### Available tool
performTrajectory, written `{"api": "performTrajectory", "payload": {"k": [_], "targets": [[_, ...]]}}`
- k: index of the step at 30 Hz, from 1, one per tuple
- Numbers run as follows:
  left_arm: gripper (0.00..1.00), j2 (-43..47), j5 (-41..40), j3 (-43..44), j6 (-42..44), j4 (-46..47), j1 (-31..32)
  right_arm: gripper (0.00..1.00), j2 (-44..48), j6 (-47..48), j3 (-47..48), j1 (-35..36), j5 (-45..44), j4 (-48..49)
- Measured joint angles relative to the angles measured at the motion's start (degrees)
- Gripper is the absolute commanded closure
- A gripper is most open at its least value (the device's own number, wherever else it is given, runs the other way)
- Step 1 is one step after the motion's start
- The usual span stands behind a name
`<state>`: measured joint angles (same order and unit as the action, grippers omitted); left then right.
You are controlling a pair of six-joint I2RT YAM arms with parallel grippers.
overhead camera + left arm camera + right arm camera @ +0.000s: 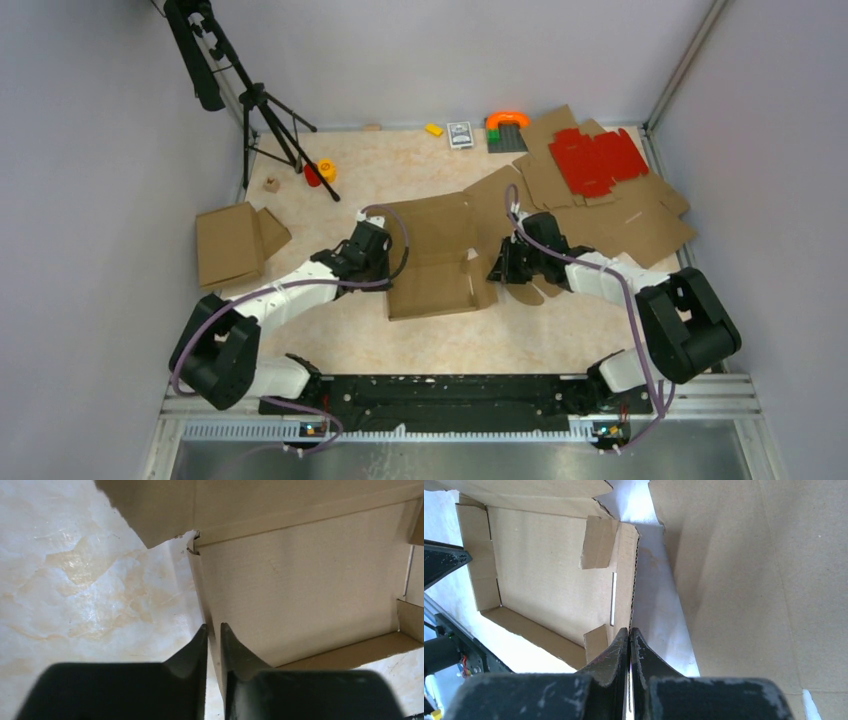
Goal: Fold the paper box
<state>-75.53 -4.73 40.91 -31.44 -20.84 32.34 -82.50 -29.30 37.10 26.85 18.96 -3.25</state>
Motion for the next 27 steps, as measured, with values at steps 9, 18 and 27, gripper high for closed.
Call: {"api": "performTrajectory", "payload": {"k": [9,18,27], "targets": [[1.00,-1.86,0.83,0.02,0.28,0.35,-0.44,0.97,0.04,-0.02,1.97,2.08,-1.81,-1.31],[1.00,-1.88,0.87,0.02,0.26,0.39,-0.59,0.75,-1.25,-1.88,4.37,6.19,-1.40,0.44],[1.00,-1.88,1.49,0.00,0.11,1.14,-0.59,0.57,-2.14,-3.34,4.44,7.13,0.83,1.73]]}}
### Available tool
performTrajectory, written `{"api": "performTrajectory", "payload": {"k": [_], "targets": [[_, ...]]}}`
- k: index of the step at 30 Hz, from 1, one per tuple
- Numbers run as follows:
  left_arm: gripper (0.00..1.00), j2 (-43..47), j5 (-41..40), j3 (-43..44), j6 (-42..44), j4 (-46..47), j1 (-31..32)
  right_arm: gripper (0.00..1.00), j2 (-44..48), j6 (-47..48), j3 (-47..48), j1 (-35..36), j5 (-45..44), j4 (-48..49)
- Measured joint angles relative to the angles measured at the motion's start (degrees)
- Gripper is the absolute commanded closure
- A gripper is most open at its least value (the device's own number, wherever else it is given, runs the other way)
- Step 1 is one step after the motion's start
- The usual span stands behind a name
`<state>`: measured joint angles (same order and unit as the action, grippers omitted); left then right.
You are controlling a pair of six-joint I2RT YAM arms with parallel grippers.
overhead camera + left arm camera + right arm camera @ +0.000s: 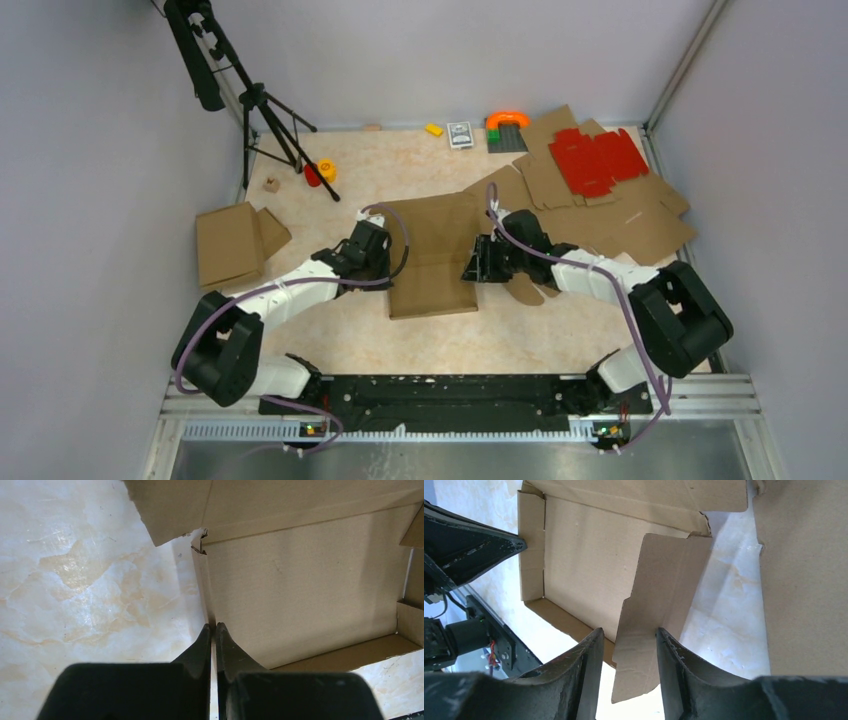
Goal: Fold the paper box
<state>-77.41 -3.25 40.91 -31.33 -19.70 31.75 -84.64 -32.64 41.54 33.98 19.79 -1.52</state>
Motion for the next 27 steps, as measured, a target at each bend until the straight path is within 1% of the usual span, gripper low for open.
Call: {"api": "performTrajectory", "payload": {"k": [4,8,12,14,16,18,19,20,22,23,24,26,27], "targets": [[1.00,0.00,0.00,0.02,-0.02,-0.02,0.00,0.57,-0.50,-0.63,0.00,0.00,0.92,0.92],[1.00,0.00,-0.02,0.00,-0.02,-0.04,0.00,0.61,-1.01,-1.07,-0.02,0.00,1.29,1.77],[1.00,0.00,-0.15,-0.02,-0.02,-0.04,0.00,0.59,-1.03,-1.44,-0.70,0.00,1.05,2.64],[1.00,0.00,-0.17,-0.09,-0.02,-0.02,0.00,0.63,-0.92,-1.44,-0.74,0.00,0.79,2.67],[1.00,0.00,-0.15,-0.15,-0.04,0.00,0.00,0.69,-0.66,-1.42,-1.14,0.00,0.15,2.82],[1.00,0.00,-0.15,-0.20,-0.04,0.02,0.00,0.72,-0.42,-1.68,-1.70,-0.02,0.24,3.63],[1.00,0.00,-0.15,-0.20,-0.07,0.02,0.00,0.72,-0.33,-1.73,-1.79,-0.04,0.33,3.89],[1.00,0.00,-0.15,-0.20,-0.04,0.02,0.00,0.70,-0.26,-1.88,-1.81,-0.13,0.61,4.13],[1.00,0.00,-0.17,-0.20,-0.04,0.02,0.00,0.59,-0.26,-1.95,-2.23,-0.42,1.05,5.35],[1.00,0.00,-0.17,-0.20,-0.04,0.02,0.00,0.57,-0.26,-1.97,-2.67,-0.46,1.33,6.08],[1.00,0.00,-0.17,-0.20,-0.04,0.02,0.00,0.58,-0.28,-2.25,-2.99,-0.52,1.51,6.58],[1.00,0.00,-0.17,-0.20,-0.04,0.02,0.00,0.64,-0.26,-2.21,-3.69,-0.61,2.16,7.52],[1.00,0.00,-0.17,-0.20,-0.04,0.02,0.00,0.65,-0.26,-2.21,-3.82,-0.66,2.34,7.65]]}}
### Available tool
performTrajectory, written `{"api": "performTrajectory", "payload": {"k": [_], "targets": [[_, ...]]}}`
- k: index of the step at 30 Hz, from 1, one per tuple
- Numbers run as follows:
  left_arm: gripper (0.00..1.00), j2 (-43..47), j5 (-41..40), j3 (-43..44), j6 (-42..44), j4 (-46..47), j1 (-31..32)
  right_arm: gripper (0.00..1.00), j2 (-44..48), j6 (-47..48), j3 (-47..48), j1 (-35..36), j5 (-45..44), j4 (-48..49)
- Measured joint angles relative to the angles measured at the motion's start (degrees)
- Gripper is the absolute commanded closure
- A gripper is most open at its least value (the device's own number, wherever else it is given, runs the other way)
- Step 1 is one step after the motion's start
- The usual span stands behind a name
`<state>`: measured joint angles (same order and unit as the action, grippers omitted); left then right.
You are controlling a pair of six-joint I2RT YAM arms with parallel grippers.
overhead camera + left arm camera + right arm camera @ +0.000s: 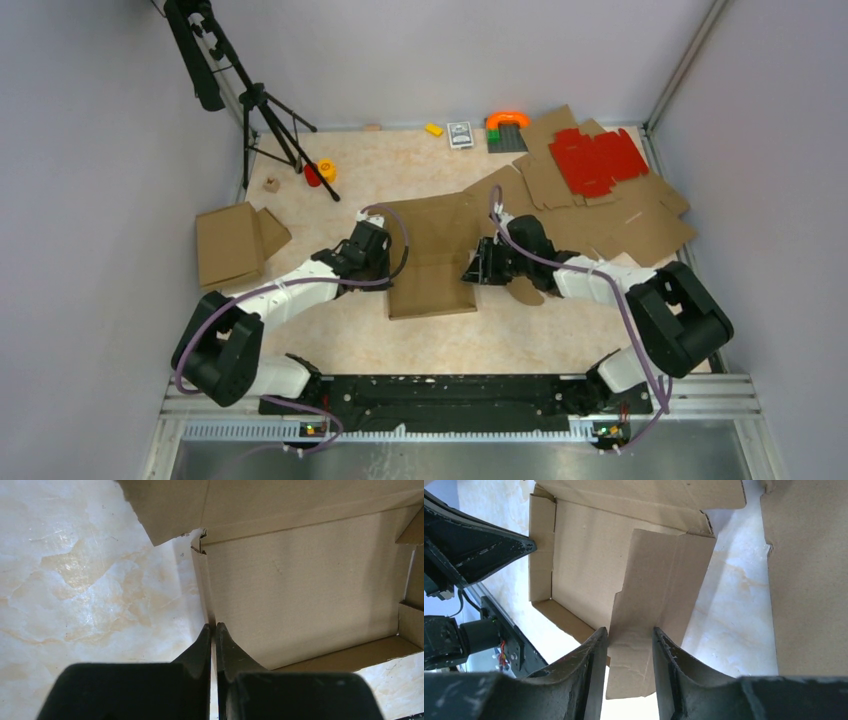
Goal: Fold the paper box
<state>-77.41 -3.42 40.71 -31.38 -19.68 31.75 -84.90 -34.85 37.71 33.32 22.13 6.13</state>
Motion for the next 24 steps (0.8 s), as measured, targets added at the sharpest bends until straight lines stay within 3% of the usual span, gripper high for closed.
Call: {"api": "performTrajectory", "payload": {"k": [3,8,12,16,18,24], "targets": [[1.00,0.00,-0.02,0.00,0.00,0.00,0.00,0.73,0.13,-0.33,-0.68,-0.17,0.44,1.14],[1.00,0.00,0.00,0.00,0.00,0.00,0.00,0.74,0.87,-0.52,-0.98,-0.48,1.16,1.81],[1.00,0.00,0.00,0.00,0.00,0.02,0.00,0.89,1.53,-0.44,-1.42,-0.50,1.09,2.01],[1.00,0.00,0.02,0.00,0.00,0.02,0.00,0.81,2.67,-0.26,-1.73,-0.72,1.11,2.05],[1.00,0.00,0.26,0.00,0.00,0.07,0.00,0.82,2.67,-0.24,-1.77,-0.83,1.60,2.12],[1.00,0.00,1.07,0.00,0.00,0.11,0.11,1.00,2.71,-0.31,-2.78,-0.85,2.91,3.10]]}}
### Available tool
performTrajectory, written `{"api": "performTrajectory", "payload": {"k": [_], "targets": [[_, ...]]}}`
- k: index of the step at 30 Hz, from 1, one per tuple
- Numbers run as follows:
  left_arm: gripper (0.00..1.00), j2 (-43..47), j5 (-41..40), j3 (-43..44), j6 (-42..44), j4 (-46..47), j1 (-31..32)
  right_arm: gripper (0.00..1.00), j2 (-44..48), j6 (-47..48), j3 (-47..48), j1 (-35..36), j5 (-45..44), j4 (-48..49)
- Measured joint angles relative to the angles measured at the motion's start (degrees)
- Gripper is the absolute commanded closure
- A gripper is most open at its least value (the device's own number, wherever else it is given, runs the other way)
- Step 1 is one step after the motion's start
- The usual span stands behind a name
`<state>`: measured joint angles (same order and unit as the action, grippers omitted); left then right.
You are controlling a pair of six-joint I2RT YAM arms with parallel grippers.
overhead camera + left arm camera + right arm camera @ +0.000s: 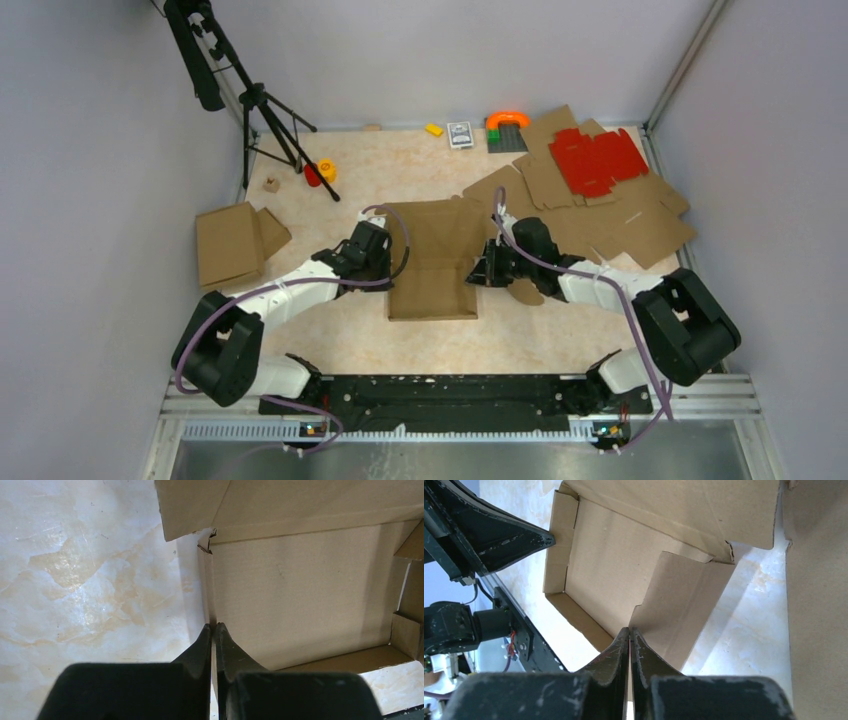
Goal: Fold the paper box
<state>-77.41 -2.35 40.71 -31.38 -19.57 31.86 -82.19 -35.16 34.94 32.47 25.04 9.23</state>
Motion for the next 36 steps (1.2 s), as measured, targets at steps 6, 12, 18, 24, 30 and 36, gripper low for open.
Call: {"api": "performTrajectory", "payload": {"k": [6,12,18,24,30,36], "targets": [[1.00,-0.02,0.02,-0.02,0.00,0.00,0.00,1.00,-0.11,0.02,-0.04,0.00,0.33,0.15],[1.00,-0.02,0.02,-0.02,-0.02,0.00,0.00,0.91,-1.44,1.64,0.13,0.00,-1.42,-2.71],[1.00,-0.37,0.33,0.00,-0.04,0.50,0.07,0.69,-1.62,3.67,2.84,1.27,-4.20,-7.21],[1.00,-0.85,0.63,0.00,-0.07,1.62,0.07,0.69,-1.66,6.40,6.91,4.66,-10.69,-13.31],[1.00,-0.90,0.66,0.02,-0.04,1.75,0.07,0.78,-1.55,9.20,9.07,5.40,-17.62,-18.58],[1.00,-0.98,0.68,0.02,-0.04,1.84,0.07,0.78,-0.66,11.26,9.11,5.40,-23.06,-21.79]]}}
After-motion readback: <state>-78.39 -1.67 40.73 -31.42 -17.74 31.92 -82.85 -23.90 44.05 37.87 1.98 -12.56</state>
